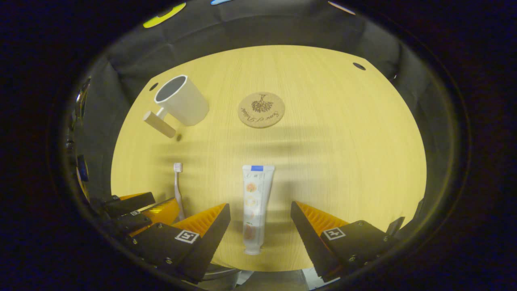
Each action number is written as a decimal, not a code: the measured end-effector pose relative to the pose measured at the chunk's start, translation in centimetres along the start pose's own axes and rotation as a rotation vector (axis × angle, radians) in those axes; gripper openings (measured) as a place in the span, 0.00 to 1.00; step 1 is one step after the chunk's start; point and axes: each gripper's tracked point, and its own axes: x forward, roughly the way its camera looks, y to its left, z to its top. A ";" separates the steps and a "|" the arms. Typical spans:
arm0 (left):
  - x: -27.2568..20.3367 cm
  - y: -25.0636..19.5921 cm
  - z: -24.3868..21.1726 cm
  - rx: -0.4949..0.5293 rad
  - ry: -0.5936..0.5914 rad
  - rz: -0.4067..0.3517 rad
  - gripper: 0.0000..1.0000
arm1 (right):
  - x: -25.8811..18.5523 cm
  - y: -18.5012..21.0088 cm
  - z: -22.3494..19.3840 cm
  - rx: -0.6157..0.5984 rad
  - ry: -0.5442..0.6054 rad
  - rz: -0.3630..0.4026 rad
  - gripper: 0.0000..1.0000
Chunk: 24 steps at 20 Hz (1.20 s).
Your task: Put the toothbrush and toothpaste on the desktop into the cup, then pick up the cup and place it on the coaster on the desktop.
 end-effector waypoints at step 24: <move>2.6 0.1 -0.5 0.015 0.059 0.078 0.68 | 3.2 -1.3 -2.7 -0.095 0.111 -0.096 0.41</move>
